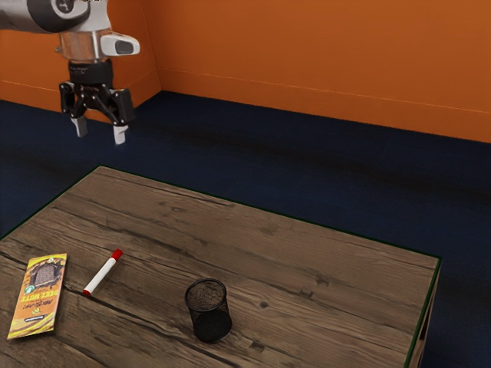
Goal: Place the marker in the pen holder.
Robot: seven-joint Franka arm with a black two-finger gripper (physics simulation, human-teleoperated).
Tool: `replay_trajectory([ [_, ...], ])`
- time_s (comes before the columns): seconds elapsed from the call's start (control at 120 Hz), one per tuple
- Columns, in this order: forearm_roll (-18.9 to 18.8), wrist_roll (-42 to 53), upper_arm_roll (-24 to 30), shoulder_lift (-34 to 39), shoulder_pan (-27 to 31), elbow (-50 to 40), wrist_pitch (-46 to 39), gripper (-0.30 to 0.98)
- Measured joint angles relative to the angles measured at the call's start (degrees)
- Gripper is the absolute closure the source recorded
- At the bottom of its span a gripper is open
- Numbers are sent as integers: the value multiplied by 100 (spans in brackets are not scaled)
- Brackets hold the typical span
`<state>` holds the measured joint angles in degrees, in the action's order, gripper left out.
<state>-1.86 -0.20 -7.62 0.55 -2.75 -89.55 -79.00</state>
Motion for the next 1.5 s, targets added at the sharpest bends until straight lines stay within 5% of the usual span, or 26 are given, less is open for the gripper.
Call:
replay_trajectory([
  [0.467,199,-58,-11,15,1260,-4152,-2827,0],
  [0.717,159,68,-41,-1381,998,-3536,-3953,0],
  [1.242,171,616,-64,-2161,1285,-2870,-4528,0],
  [1.5,160,766,-64,-2145,1285,-2749,-4556,53],
])
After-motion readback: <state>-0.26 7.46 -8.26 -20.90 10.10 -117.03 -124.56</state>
